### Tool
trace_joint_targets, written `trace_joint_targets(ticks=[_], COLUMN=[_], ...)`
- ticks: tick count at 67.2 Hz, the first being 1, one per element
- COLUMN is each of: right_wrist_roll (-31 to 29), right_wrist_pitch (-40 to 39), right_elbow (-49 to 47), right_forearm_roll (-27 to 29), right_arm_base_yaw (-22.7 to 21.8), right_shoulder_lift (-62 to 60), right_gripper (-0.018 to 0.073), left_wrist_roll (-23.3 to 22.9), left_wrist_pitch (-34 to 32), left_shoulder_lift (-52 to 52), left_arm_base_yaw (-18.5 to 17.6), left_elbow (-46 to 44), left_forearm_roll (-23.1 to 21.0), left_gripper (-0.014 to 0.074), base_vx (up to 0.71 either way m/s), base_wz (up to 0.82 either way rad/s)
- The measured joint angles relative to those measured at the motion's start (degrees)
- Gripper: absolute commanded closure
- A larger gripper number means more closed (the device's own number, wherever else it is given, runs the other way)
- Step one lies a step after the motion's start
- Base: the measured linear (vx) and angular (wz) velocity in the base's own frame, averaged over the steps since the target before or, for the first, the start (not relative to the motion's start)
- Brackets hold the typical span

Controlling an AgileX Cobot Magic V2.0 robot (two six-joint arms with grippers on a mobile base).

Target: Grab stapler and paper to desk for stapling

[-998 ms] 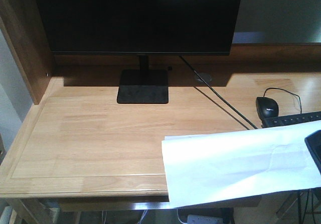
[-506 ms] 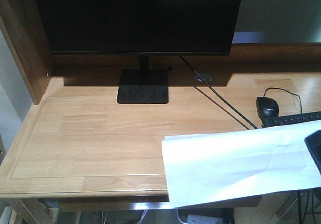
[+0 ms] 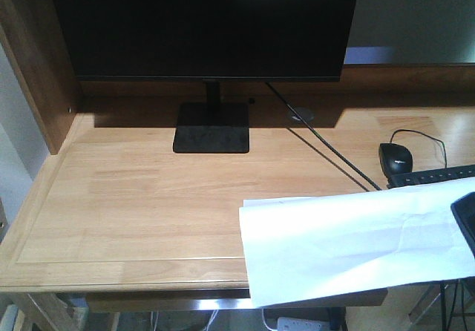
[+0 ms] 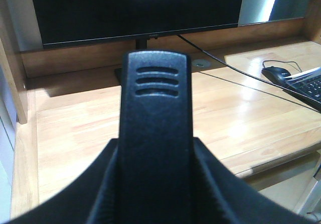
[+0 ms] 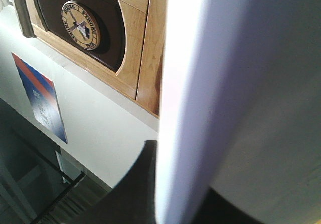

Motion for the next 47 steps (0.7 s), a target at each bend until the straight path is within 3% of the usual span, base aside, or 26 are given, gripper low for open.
trace_joint_targets(ticks=[47], right_wrist_roll=[0.00], right_wrist_pitch=[0.00], right_elbow=[0.00], right_forearm_roll=[0.00], right_arm_base_yaw=[0.00], right_shoulder_lift=[0.00], right_gripper=[0.0564], left_wrist_roll=[0.00], left_wrist_pitch=[-0.06], left_shoulder_lift=[0.00], left_arm_base_yaw=[0.00], left_elbow=[0.00], left_forearm_roll=[0.05], left_gripper=[0.0603], base_vx=[0.00], base_wz=[0.00])
